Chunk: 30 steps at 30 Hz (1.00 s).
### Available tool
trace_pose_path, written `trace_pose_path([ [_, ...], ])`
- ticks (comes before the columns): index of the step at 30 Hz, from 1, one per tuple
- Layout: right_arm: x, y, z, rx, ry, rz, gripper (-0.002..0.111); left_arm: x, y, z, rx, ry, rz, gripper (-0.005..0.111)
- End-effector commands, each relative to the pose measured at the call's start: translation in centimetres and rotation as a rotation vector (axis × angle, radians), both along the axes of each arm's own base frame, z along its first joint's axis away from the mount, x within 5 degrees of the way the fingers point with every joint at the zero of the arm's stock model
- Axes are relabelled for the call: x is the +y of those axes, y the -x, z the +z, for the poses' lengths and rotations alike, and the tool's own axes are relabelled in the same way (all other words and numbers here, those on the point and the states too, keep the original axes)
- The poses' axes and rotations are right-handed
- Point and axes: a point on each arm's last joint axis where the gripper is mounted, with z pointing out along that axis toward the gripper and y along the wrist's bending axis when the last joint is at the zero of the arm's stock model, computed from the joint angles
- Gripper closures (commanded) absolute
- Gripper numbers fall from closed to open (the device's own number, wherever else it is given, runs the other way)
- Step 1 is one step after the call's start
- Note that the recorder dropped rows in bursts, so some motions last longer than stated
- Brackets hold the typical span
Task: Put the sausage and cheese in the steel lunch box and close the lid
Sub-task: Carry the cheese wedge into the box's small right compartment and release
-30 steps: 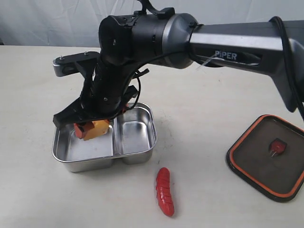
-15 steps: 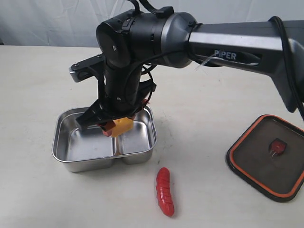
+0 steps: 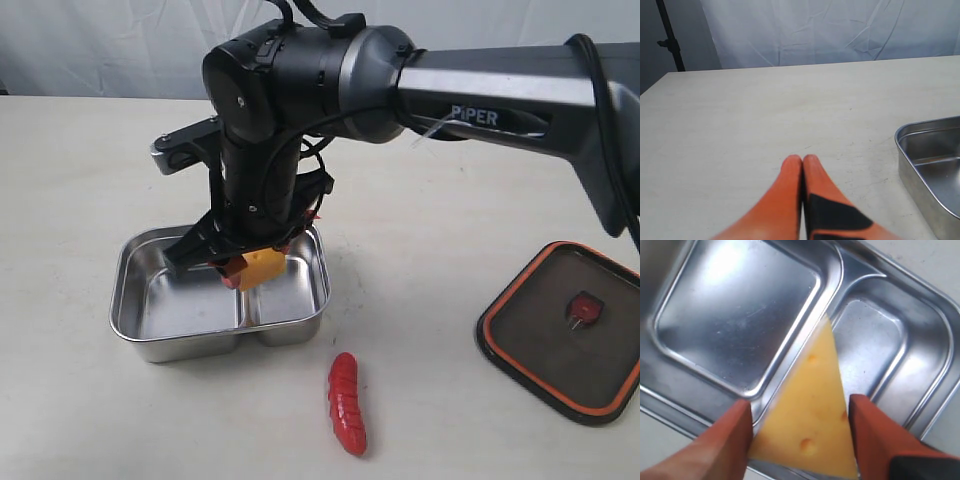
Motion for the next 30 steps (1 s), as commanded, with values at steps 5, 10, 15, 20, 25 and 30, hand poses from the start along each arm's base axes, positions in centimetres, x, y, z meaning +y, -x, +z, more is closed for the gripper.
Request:
trace_pose_path([
  [5,-0.3,-0.1,0.7,-0.021,0.008,-0.008,0.109,-0.1,0.0,0.1,-0.015,-0.003,-0.012,0.107],
  [10,-0.3,-0.1,0.7,-0.018,0.013,-0.008,0.109,-0.1,0.0,0.1,-0.015,-0.003,-0.012,0.107],
  [15,-0.3,-0.1,0.7,-0.018,0.013,-0.008,0.109,-0.1,0.0,0.1,-0.015,-0.003,-0.012,0.107],
  [20,-0.3,-0.1,0.7,-0.017,0.014,-0.008,0.109,-0.1,0.0,0.1,-0.015,-0.003,-0.012,0.107],
  [25,-0.3,-0.3,-0.4,-0.019,0.044,-0.002,0.109,-0.1,0.0,0.1,-0.015,-0.003,-0.012,0.107],
  [30,0.0,-0.5,-2.4,-0.001,0.086,0.001,0.109,-0.1,0.0,0.1,-0.015,-0.003,-0.012,0.107],
])
